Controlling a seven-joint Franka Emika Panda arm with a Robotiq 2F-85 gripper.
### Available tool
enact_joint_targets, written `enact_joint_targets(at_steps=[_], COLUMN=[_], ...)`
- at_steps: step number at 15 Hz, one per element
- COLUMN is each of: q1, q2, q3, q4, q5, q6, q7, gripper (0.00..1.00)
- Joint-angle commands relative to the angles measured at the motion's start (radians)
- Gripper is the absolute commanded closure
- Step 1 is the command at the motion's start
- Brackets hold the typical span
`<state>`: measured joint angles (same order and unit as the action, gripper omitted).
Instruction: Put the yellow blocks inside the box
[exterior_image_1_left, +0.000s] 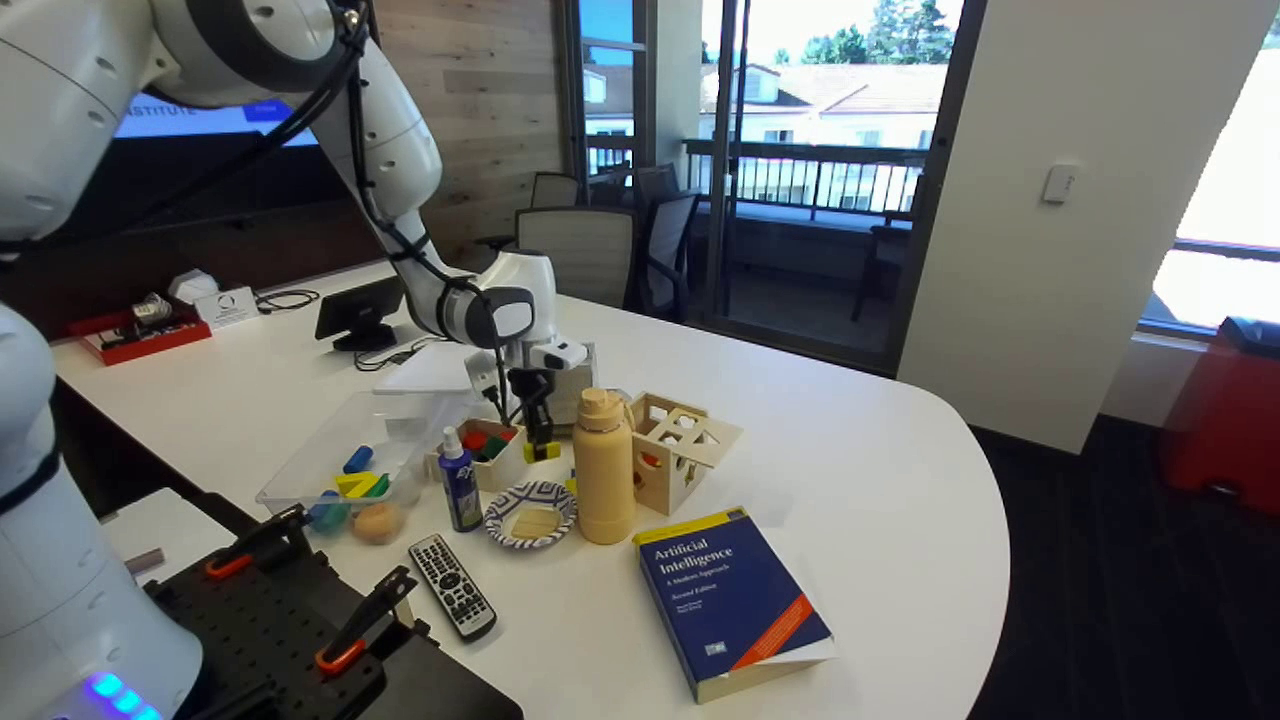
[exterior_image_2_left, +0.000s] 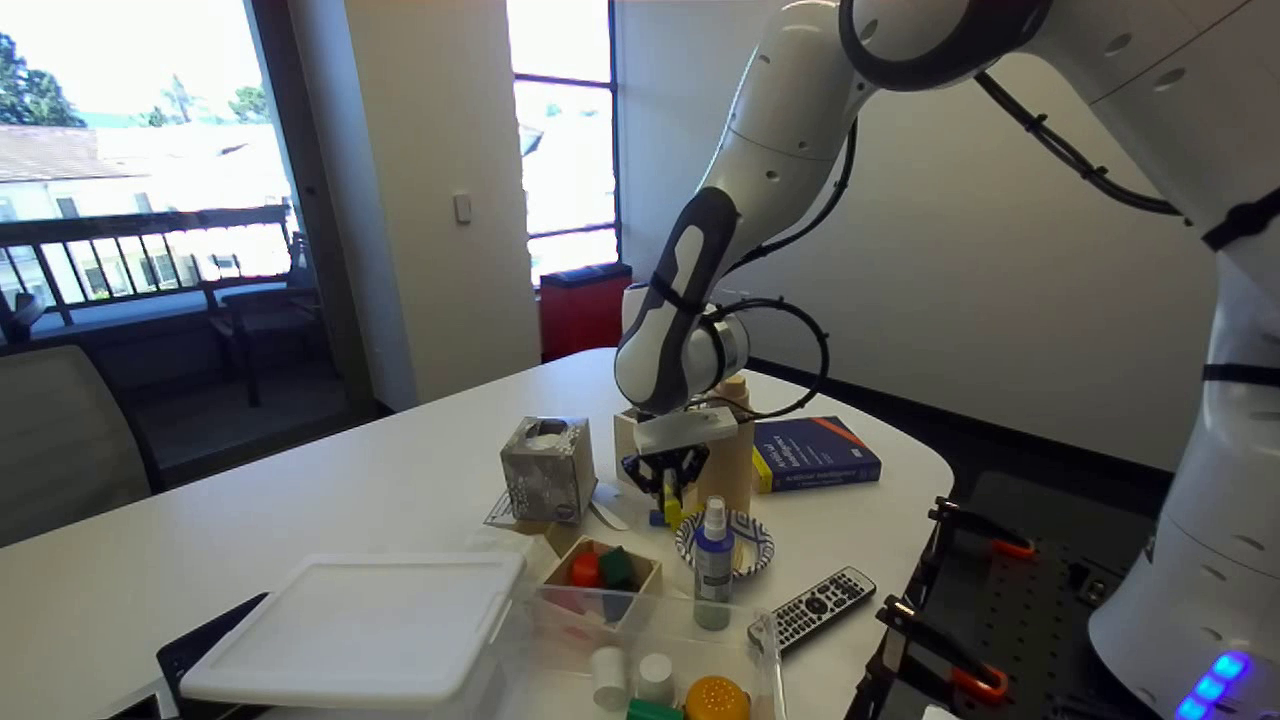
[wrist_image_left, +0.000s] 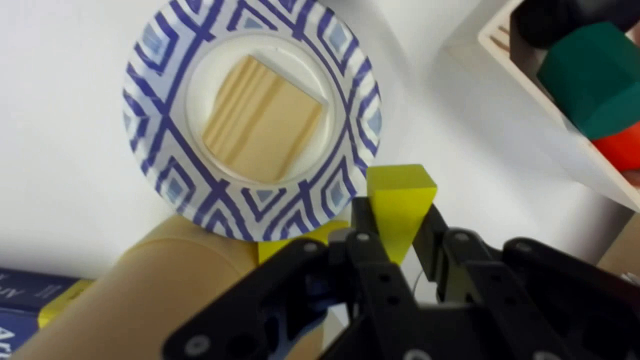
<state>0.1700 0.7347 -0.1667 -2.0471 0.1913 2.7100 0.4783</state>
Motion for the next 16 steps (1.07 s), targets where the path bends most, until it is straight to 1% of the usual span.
enact_joint_targets(at_steps=[1, 4, 8, 11, 12, 13, 15, 16], q1=[0.017, 0.026, 0.072, 0.104, 0.11, 0.112, 0.115, 0.116], q2=[-0.103, -0.116, -0.1, -0.089, -0.088, -0.088, -0.091, -0.092], q3=[-0.017, -0.031, -0.079, -0.11, -0.115, -0.115, -0.116, -0.117], q4=[-0.138, -0.18, -0.207, -0.212, -0.211, -0.21, -0.213, -0.214], q5=[-0.009, -0.015, -0.036, -0.055, -0.059, -0.061, -0.064, -0.065], q6=[-0.002, 0.007, 0.064, 0.078, 0.067, 0.057, 0.043, 0.048], q7=[0.04, 0.064, 0.133, 0.176, 0.187, 0.196, 0.209, 0.21], gripper=[0.94, 0.94, 0.94, 0.94, 0.51, 0.5, 0.36, 0.28])
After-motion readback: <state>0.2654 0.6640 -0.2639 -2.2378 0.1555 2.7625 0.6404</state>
